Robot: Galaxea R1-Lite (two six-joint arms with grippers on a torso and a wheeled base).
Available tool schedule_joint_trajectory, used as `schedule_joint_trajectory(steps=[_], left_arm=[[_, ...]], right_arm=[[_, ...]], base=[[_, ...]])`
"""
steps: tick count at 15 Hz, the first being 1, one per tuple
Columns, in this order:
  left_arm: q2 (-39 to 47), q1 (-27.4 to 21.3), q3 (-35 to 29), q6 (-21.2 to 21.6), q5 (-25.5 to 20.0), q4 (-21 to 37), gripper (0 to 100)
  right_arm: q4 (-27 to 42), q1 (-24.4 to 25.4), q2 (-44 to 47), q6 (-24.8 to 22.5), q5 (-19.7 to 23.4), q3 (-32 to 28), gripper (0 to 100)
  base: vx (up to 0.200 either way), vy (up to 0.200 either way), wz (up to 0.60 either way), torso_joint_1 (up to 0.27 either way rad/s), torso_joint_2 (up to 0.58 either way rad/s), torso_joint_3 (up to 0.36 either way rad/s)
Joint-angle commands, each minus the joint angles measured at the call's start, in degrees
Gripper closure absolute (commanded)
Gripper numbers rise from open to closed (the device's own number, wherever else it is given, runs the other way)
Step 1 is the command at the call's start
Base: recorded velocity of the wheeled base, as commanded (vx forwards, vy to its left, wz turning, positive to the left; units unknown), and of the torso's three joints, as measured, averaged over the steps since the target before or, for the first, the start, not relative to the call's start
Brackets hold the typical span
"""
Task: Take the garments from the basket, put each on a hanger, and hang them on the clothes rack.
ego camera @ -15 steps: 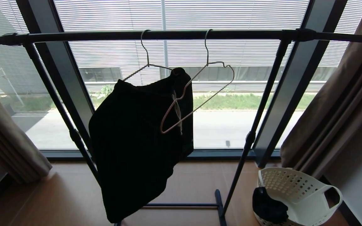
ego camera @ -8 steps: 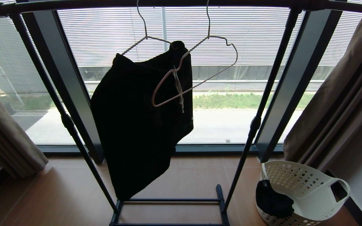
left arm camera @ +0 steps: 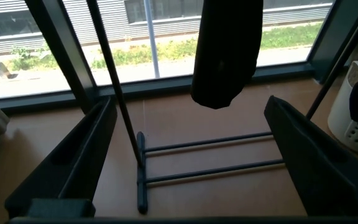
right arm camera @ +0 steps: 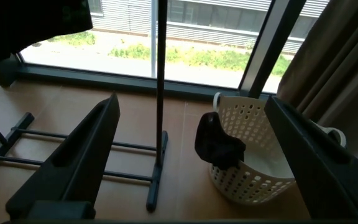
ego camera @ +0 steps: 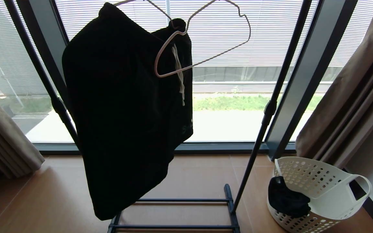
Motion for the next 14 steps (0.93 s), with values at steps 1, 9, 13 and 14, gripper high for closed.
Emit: schedule_joint_trajectory(steps=[1, 9, 13, 14], left_arm=[[0.13, -0.02, -0.07, 0.00, 0.03, -0.05, 0], [0.13, -0.02, -0.07, 0.00, 0.03, -0.05, 0], [0.13, -0.02, 0.02, 0.00, 0.03, -0.05, 0], [0.13, -0.02, -0.07, 0.08, 0.03, -0.05, 0]], right_arm=[[-0.05, 0.01, 0.08, -0.03, 0.01, 0.00, 0], [-0.05, 0.01, 0.08, 0.05, 0.01, 0.00, 0], [-0.05, 0.01, 0.08, 0.05, 0.01, 0.00, 0], [-0.05, 0.01, 0.08, 0.05, 0.01, 0.00, 0]], base=[[0.000, 0.000, 0.00, -0.036, 0.30, 0.266], [0.000, 0.000, -0.52, -0.007, 0.05, 0.044], [0.000, 0.000, -0.45, 0.002, 0.00, 0.002], [0.000, 0.000, 0.00, 0.000, 0.00, 0.000]])
